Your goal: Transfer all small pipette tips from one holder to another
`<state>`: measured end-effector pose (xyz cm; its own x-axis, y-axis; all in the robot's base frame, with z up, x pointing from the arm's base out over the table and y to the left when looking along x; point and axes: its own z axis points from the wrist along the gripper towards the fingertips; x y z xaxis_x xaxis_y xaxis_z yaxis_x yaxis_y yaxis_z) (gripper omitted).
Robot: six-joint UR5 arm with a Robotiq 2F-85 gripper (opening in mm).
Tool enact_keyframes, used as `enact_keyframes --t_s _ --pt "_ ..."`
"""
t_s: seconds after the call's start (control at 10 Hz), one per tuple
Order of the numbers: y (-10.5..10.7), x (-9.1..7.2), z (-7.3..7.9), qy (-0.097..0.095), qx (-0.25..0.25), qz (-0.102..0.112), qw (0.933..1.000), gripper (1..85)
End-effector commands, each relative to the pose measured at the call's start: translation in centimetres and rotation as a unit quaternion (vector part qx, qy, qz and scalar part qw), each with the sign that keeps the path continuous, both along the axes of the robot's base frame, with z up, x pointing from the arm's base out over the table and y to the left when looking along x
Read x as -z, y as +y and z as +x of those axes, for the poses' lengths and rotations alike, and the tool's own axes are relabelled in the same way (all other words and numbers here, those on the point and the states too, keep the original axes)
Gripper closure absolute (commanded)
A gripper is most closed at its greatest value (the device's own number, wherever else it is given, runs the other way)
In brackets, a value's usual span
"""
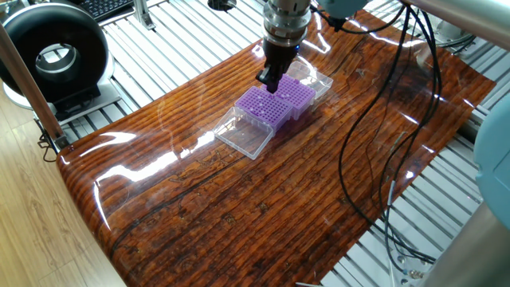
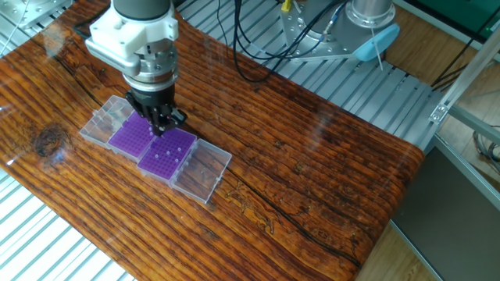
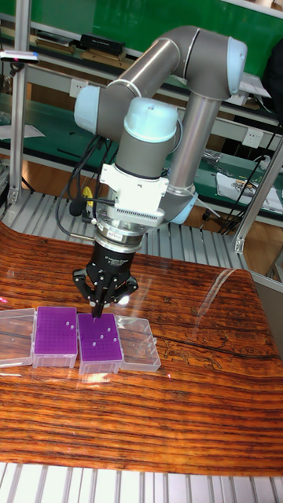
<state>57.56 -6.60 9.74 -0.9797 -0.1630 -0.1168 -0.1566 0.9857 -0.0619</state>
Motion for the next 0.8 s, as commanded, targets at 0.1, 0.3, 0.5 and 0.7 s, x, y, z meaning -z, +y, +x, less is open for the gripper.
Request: enact_keyframes --t_s 0.1,0.3,0.5,0.7 --pt "-3.0 -0.3 0.3 0.005 -0.029 0.001 0.9996 84.3" --pt "-4.5 -0.2 0.4 0.003 -0.044 0.002 0.9990 84.3" --pt "-5.3 0.2 0.5 -0.003 -0.053 0.006 0.9986 84.3" --pt "-5.6 0.6 0.4 -0.006 -0.054 0.006 0.9985 84.3"
